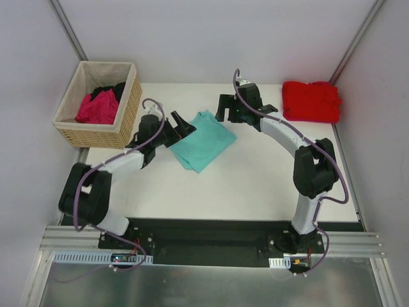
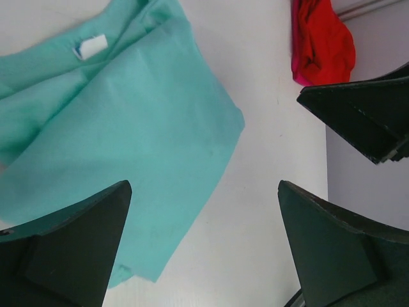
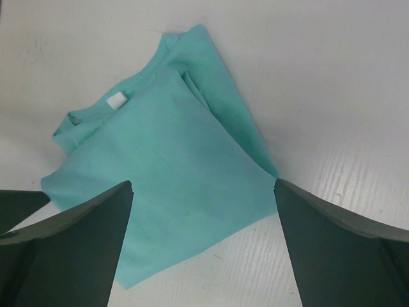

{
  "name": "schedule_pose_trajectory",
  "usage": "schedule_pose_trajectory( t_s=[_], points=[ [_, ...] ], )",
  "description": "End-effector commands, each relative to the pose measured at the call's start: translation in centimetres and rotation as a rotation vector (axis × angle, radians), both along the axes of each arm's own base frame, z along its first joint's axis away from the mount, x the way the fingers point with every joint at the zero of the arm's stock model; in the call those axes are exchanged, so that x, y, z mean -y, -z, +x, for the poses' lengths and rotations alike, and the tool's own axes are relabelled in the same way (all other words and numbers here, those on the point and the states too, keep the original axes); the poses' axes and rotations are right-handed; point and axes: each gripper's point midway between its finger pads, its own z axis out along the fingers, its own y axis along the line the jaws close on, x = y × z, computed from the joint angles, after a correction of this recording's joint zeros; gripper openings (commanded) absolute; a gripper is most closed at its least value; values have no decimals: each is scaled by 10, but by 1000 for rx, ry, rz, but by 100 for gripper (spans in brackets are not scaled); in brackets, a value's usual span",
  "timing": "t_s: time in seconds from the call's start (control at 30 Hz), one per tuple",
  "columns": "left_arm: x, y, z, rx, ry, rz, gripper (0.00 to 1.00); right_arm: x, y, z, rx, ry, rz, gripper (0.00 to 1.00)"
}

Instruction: Fold and stack the t-shirts

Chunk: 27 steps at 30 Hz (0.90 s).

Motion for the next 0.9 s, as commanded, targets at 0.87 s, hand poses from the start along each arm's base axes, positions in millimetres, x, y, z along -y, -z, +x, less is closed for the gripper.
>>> schedule_pose_trajectory(
  t_s=[0.87],
  points=[
    [41, 93, -110, -281, 352, 10, 99, 48, 3, -40, -37, 90, 10, 96]
  ],
)
